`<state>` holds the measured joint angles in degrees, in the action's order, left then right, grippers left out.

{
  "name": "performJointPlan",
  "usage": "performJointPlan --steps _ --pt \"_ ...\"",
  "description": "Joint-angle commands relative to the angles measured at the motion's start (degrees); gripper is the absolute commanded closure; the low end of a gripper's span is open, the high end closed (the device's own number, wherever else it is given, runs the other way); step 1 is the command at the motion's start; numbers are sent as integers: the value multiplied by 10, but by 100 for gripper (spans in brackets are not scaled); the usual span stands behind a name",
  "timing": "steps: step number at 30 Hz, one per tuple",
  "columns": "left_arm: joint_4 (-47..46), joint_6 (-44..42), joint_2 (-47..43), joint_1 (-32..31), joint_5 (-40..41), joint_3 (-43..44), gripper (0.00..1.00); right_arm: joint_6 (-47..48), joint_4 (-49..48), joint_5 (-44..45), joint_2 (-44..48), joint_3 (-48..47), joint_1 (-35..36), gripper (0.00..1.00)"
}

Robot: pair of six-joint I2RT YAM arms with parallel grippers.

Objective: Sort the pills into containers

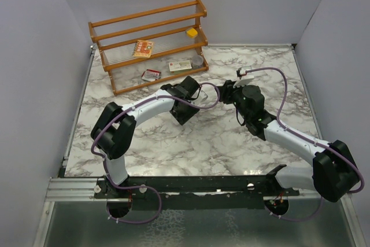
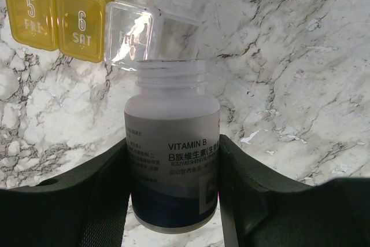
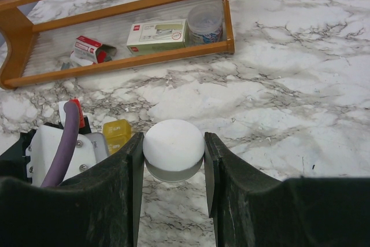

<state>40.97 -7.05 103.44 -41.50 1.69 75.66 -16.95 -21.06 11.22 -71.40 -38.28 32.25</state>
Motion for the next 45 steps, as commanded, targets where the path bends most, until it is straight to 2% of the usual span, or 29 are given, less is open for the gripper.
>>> performJointPlan --steps 1,33,45 --pt "21 -13 10 -9 16 22 100 -4 -20 -3 6 4 -1 99" --pt "61 -51 42 -14 42 61 100 -6 -21 1 10 10 -1 99" --pt "77 -61 61 -15 56 89 100 -6 -28 42 31 24 -1 99"
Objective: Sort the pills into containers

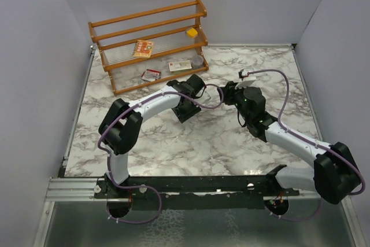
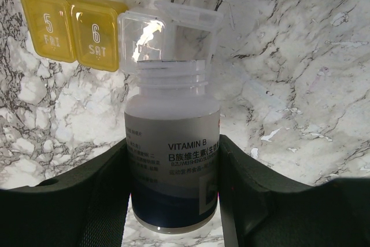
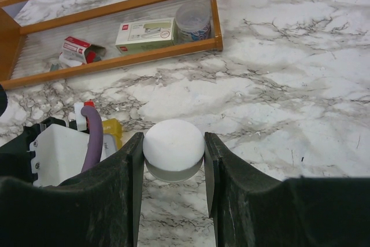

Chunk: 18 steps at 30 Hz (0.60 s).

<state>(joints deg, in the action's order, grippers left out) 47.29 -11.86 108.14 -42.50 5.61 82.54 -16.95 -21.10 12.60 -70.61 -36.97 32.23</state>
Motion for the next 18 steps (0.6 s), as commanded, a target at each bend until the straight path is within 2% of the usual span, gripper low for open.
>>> performJointPlan --steps 1,9,18 --pt "15 -12 16 -5 15 22 100 -5 -27 32 25 12 -1 99" --pt "25 -11 20 -9 14 24 100 -8 -30 67 42 21 -1 99" --pt "44 -14 23 -18 27 49 100 -9 -27 66 41 20 -1 99"
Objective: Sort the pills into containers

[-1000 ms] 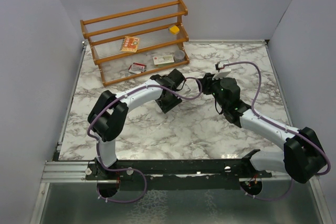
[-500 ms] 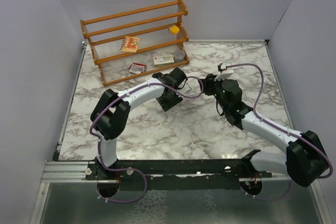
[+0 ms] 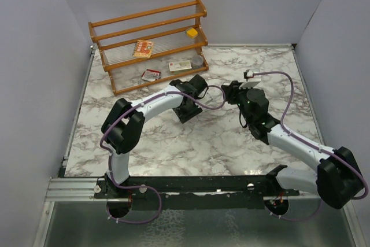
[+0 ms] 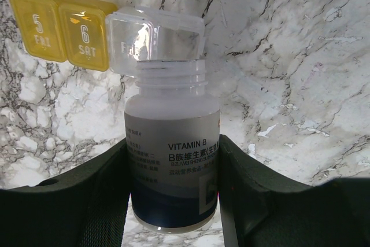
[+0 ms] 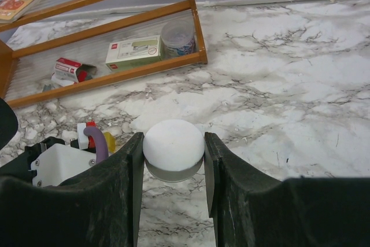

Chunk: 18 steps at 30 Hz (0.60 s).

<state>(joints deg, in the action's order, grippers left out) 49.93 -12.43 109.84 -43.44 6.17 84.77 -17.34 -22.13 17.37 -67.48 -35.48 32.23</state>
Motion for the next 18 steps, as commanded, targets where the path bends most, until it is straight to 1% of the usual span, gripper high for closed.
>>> performJointPlan --steps 1,10,18 --pt "20 -8 7 -9 22 28 100 -6 -17 19 12 6 -1 99" --pt "27 -9 31 -11 28 34 100 -4 -16 24 21 10 -2 99" --pt "43 -12 50 -11 60 62 100 -5 -16 20 21 10 -1 99"
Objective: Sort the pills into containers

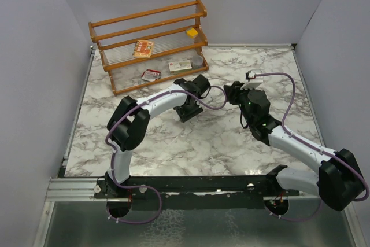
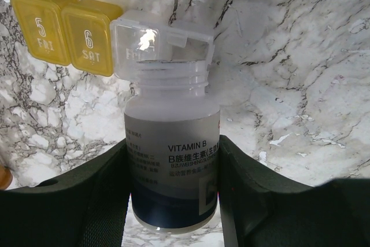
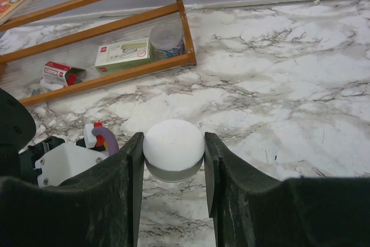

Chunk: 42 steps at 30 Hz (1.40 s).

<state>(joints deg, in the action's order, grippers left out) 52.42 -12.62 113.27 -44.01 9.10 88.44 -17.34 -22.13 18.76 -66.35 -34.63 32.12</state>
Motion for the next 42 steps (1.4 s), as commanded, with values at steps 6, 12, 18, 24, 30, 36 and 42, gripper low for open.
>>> performJointPlan --steps 6,12,18,24,30,36,42 --pt "28 -10 20 -7 39 33 100 -7 -16 4 8 2 -2 99" --pt "47 -8 26 -11 67 39 100 -9 -18 0 5 3 -5 99" --pt "52 -8 27 -12 62 47 100 -9 -17 1 8 3 -6 99" --pt "52 -10 28 -14 69 58 100 -11 -18 -2 7 4 -6 99" --pt "61 -13 41 -18 76 77 100 -10 -18 2 10 5 -7 99" --pt "74 -13 51 -22 73 88 100 -13 -17 17 19 10 -9 99" --pt "78 -12 44 -27 60 79 100 -21 -13 21 23 13 -17 99"
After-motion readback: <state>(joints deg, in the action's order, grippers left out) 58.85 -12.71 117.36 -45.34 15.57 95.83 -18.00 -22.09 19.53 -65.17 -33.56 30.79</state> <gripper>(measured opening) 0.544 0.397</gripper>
